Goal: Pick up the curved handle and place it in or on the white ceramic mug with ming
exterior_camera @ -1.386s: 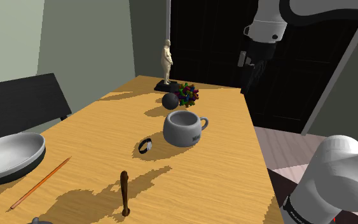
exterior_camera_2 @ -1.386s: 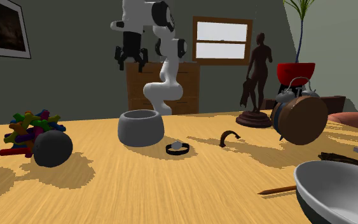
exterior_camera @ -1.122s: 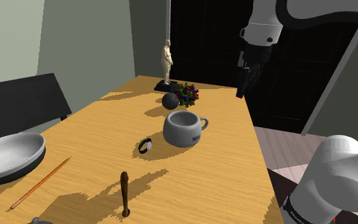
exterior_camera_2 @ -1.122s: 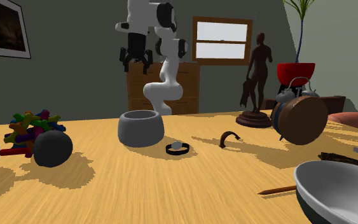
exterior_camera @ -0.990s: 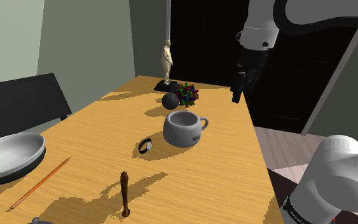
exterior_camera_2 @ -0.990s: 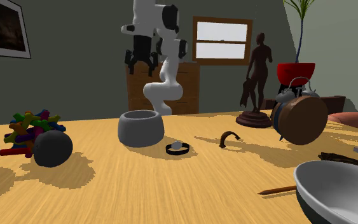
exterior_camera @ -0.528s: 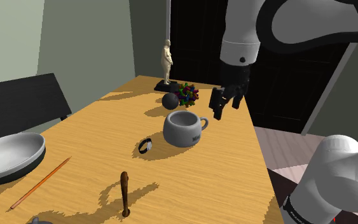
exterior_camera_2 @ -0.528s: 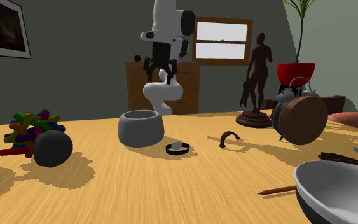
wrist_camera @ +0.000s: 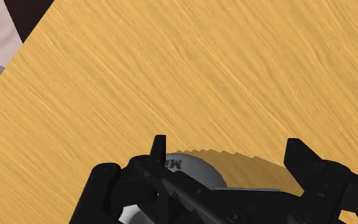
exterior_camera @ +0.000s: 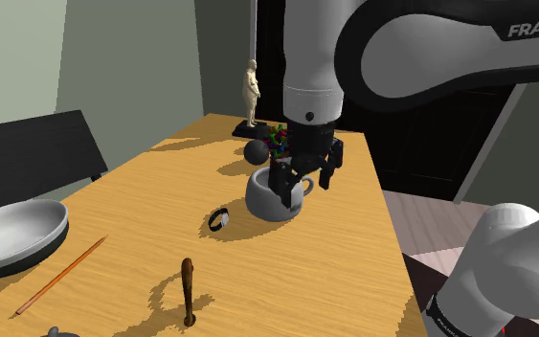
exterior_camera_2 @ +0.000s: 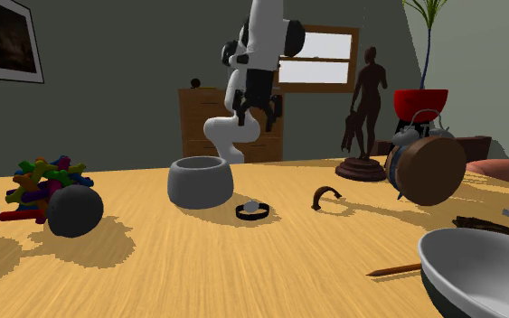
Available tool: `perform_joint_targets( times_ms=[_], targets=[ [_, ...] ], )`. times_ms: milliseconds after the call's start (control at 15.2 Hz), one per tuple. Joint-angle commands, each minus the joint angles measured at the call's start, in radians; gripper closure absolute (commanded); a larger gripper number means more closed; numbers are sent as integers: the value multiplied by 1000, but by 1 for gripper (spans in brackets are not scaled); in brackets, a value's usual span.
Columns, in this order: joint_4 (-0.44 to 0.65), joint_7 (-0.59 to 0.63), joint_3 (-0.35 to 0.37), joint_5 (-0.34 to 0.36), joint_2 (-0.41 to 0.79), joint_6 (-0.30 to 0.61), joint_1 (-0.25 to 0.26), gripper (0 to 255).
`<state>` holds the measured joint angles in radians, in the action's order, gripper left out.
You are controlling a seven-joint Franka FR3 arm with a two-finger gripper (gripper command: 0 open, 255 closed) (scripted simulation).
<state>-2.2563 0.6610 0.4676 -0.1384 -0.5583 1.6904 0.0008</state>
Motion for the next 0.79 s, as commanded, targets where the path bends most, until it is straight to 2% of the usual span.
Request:
perform_joint_targets(
  times_ms=[0,396,726],
  targets=[
    [27,81,55,-7,59,29,-9,0],
    [167,334,218,42,284,84,-50,0],
    [326,583,334,178,537,103,-57,0]
  ],
)
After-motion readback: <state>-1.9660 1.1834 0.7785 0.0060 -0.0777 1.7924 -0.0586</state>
